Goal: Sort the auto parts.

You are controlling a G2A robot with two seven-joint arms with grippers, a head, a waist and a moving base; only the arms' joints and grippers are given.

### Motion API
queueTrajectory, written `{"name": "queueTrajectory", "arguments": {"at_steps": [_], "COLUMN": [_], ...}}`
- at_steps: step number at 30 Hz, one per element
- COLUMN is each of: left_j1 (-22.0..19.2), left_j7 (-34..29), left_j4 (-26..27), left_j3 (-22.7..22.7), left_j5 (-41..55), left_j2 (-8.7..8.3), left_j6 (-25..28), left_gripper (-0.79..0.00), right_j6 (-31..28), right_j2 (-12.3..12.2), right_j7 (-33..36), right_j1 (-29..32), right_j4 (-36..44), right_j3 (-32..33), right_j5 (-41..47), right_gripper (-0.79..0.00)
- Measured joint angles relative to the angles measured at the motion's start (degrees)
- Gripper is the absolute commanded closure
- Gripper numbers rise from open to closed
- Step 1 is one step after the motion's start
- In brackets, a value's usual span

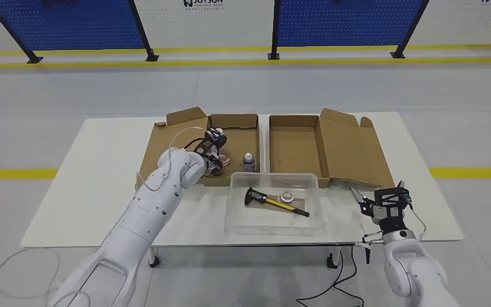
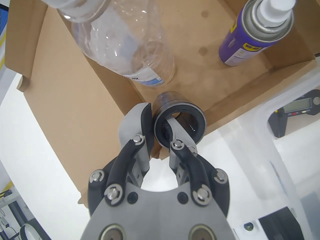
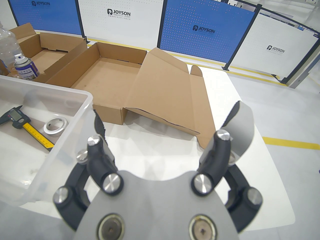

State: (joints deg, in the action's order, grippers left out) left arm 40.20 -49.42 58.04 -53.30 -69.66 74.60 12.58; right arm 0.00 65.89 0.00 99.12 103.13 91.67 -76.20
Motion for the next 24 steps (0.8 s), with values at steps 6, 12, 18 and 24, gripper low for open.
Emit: {"name": "queueTrajectory", "arguments": {"at_steps": [6, 12, 18, 24], "left_j1": [-0.81, -1.36, -1.36, -1.44], "left_j7": [0.58, -0.06, -0.19, 0.34], "left_j4": [-2.29, -3.20, -3.77, -4.27], "left_j3": [0.32, 0.73, 1.24, 1.43], "left_j5": [0.21, 0.30, 0.08, -0.50], "left_j2": [0.44, 0.85, 1.24, 1.48], "left_j6": [-0.01, -0.06, -0.40, -0.52], "left_gripper": [0.000, 0.000, -0.077, -0.151], "right_j6": [0.00, 0.00, 0.00, 0.00], "right_j2": [0.00, 0.00, 0.00, 0.00], "right_j7": [0.00, 0.00, 0.00, 0.00], "right_j1": [0.00, 0.00, 0.00, 0.00], "right_j4": [0.00, 0.00, 0.00, 0.00], "right_j3": [0.00, 0.00, 0.00, 0.00], "right_j5": [0.00, 0.00, 0.00, 0.00], "right_gripper": [-0.785, -0.785, -0.785, -0.785]}}
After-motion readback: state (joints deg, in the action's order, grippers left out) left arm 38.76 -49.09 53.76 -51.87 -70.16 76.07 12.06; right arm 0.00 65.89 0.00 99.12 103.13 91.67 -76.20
